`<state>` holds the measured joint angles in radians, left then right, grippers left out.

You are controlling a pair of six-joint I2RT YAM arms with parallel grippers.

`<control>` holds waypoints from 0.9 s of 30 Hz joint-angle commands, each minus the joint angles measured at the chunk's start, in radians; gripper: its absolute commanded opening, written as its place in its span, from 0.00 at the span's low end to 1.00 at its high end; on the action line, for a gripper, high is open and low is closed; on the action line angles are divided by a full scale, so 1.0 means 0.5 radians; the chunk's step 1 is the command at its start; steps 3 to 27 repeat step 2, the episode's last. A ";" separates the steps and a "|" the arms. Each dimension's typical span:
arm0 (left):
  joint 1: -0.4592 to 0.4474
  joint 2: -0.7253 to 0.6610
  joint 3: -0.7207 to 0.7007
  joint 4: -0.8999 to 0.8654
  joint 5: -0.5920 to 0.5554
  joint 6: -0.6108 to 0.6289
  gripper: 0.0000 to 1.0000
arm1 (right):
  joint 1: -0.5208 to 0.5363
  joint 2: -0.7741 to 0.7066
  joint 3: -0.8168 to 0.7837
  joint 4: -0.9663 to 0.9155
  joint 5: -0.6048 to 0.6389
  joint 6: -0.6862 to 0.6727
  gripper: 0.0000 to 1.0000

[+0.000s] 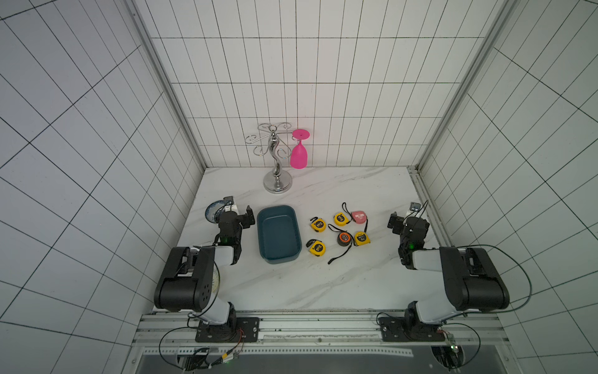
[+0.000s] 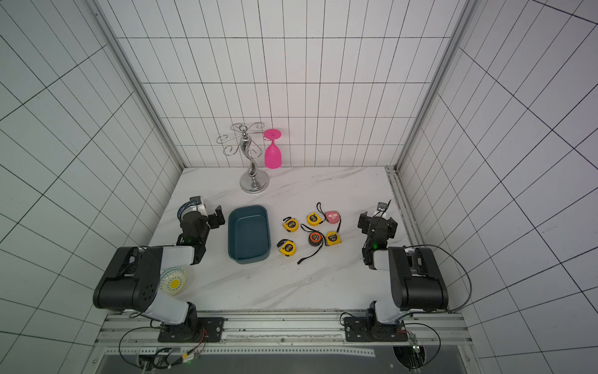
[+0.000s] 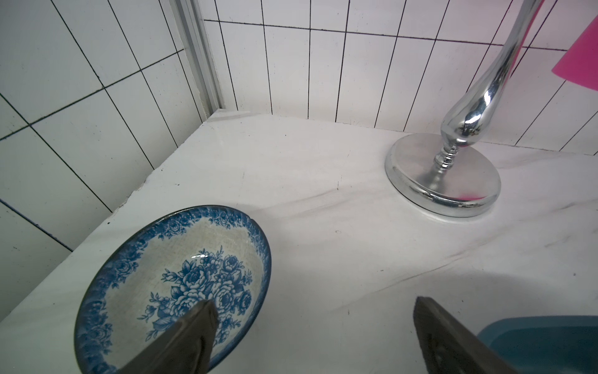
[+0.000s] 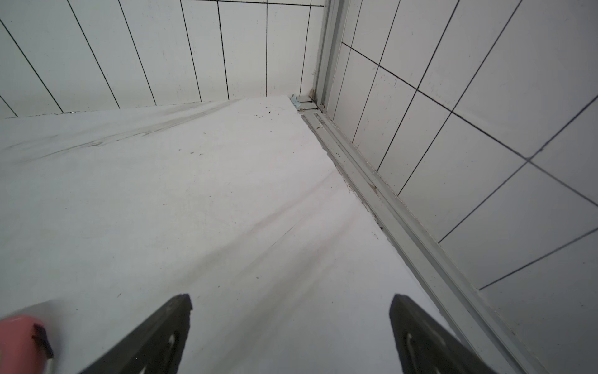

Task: Take the tape measure out of the storage box
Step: Reset both arms

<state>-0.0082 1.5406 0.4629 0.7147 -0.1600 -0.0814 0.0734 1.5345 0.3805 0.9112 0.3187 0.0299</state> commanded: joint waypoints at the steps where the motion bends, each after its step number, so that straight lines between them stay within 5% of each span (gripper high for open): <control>1: 0.010 0.029 -0.011 0.071 0.024 0.001 0.98 | 0.005 0.018 -0.008 0.041 0.071 0.002 0.99; 27: 0.012 0.027 -0.011 0.069 0.023 0.000 0.98 | 0.009 0.013 -0.021 0.060 0.063 -0.004 0.99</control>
